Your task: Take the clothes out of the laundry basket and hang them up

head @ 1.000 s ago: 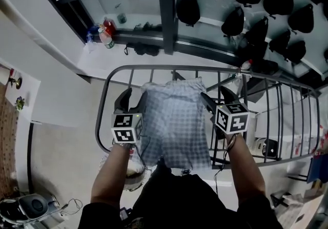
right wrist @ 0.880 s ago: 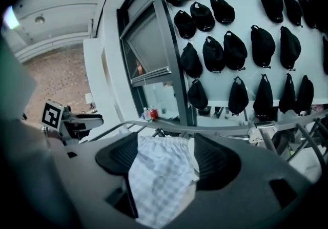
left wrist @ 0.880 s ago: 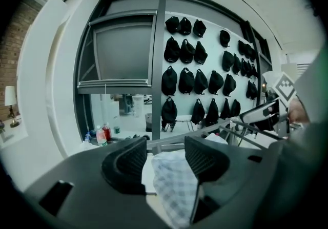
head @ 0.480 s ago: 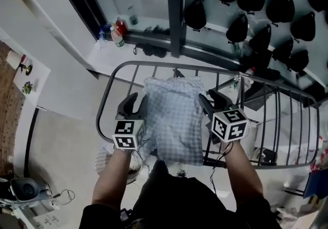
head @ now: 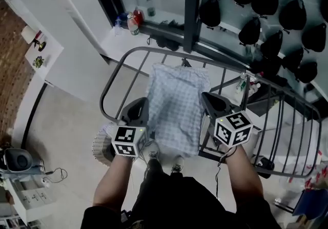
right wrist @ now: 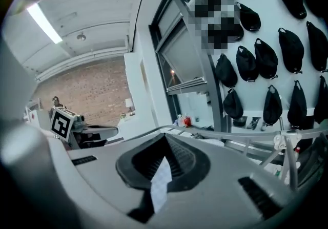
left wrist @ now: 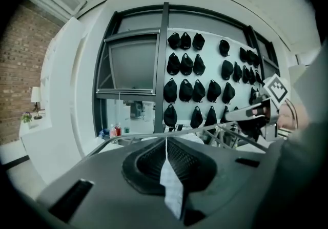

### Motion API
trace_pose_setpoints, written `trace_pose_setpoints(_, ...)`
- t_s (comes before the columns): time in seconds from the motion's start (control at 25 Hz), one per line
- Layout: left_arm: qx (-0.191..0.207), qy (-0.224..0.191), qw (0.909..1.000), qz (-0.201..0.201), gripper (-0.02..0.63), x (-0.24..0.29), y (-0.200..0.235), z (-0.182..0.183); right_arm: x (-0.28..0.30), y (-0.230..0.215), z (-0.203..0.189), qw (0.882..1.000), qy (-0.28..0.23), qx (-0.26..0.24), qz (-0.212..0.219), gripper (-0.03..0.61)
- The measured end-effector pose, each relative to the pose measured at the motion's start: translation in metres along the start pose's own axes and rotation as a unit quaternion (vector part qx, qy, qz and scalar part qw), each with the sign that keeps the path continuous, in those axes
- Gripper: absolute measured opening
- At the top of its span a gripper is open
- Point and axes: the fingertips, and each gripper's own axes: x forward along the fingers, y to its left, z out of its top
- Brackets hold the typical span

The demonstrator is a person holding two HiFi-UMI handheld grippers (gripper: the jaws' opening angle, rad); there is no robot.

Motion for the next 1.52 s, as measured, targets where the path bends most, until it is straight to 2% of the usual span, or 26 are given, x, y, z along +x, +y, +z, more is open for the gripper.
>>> trace_pose_setpoints(0.48, 0.018, -0.007, 0.9974, 0.070, 0.011, -0.085, 0.040, -0.020, 0.040, 0.107, -0.003, 0.992, 0.003, -0.011, 0.124, 0.006)
trace_pose_setpoints(0.72, 0.003, -0.012, 0.9930, 0.117, 0.011, -0.145, 0.078, -0.035, 0.060, 0.180, -0.013, 0.984, 0.017, -0.025, 0.177, 0.006)
trace_pose_setpoints(1.08, -0.031, -0.030, 0.9821, 0.184, 0.011, -0.260, 0.141, -0.067, 0.076, 0.313, -0.039, 0.969, 0.047, -0.060, 0.237, 0.006)
trace_pose_setpoints(1.52, -0.065, -0.031, 0.9689, 0.237, 0.011, -0.391, 0.210, -0.113, 0.091, 0.462, -0.079, 0.953, 0.078, -0.081, 0.283, 0.006)
